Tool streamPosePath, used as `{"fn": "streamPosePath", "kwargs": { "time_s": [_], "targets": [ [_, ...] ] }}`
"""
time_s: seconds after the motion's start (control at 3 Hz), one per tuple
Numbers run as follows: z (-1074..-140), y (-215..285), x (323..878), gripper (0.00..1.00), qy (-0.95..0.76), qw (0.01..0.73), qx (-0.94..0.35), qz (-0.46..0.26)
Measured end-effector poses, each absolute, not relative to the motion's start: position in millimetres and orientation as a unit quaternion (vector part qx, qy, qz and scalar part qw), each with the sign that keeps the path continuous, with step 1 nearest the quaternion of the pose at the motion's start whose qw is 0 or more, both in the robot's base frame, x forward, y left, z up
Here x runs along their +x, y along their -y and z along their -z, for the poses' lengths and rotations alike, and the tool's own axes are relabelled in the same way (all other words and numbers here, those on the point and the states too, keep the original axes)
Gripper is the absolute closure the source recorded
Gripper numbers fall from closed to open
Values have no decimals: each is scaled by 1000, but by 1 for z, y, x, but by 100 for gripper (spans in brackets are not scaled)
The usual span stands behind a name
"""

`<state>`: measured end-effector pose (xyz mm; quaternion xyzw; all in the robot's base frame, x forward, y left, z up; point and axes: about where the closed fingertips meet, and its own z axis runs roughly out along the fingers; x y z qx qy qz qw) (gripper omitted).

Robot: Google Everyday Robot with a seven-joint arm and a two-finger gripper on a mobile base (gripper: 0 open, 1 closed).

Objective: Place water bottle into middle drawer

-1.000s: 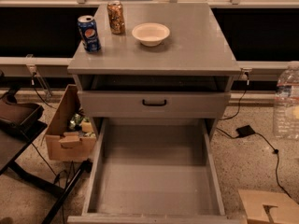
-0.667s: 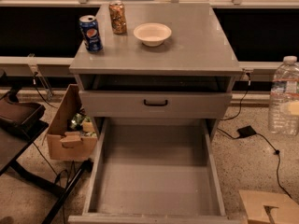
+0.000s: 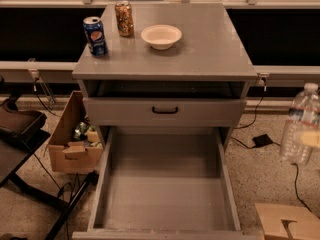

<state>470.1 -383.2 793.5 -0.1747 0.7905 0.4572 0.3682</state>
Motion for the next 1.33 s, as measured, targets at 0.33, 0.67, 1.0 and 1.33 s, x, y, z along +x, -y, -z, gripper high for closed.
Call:
{"fn": "streamPosePath", "kwargs": {
  "time_s": [0.33,0.67,1.0,1.33],
  "targets": [
    [-728,366,459,100,-774,397,-167,-463],
    [-665,320,442,100,-766,412,-185,-458],
    [-636,266,430,100,-761,424,-221,-438],
    [-626,170,426,100,-744,439,-303,-402]
  ]
}}
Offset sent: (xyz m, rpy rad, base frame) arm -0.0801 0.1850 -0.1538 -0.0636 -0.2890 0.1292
